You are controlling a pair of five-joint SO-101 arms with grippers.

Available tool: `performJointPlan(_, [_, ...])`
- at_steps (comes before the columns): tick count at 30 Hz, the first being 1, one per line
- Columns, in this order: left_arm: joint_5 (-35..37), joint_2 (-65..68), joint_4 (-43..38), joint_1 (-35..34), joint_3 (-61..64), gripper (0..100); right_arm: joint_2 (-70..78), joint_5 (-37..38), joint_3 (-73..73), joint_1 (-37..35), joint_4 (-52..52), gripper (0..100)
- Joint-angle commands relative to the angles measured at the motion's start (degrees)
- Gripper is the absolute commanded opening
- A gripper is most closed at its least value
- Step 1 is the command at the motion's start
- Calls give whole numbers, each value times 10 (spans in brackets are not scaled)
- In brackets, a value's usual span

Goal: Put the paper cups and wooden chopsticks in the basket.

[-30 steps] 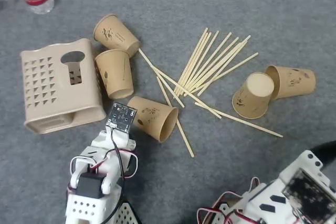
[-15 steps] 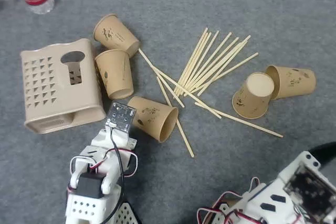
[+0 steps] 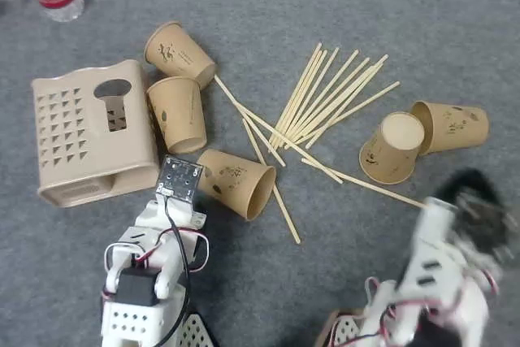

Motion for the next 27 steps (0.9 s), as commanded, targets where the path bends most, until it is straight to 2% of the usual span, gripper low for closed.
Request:
performJointPlan(1, [-1, -7, -11, -2, -3, 84, 0, -11, 81, -110, -40, 8])
performJointPlan(11, [-5, -7, -10, -3, -2, 84, 0, -6, 287, -275, -79, 9])
performJointPlan(15, [-85, -7, -10, -29, -5, 163, 0, -6, 327, -276, -108, 9])
performJointPlan(19, [-33, -8, -24, -89, -50, 195, 0, -7, 327, -276, -109, 9])
performJointPlan(23, [-9, -8, -23, -146, -179, 196, 0, -7, 327, -276, -109, 9])
performJointPlan(27, [-5, -8, -23, -172, -297, 196, 0, -7, 326, -276, -110, 9])
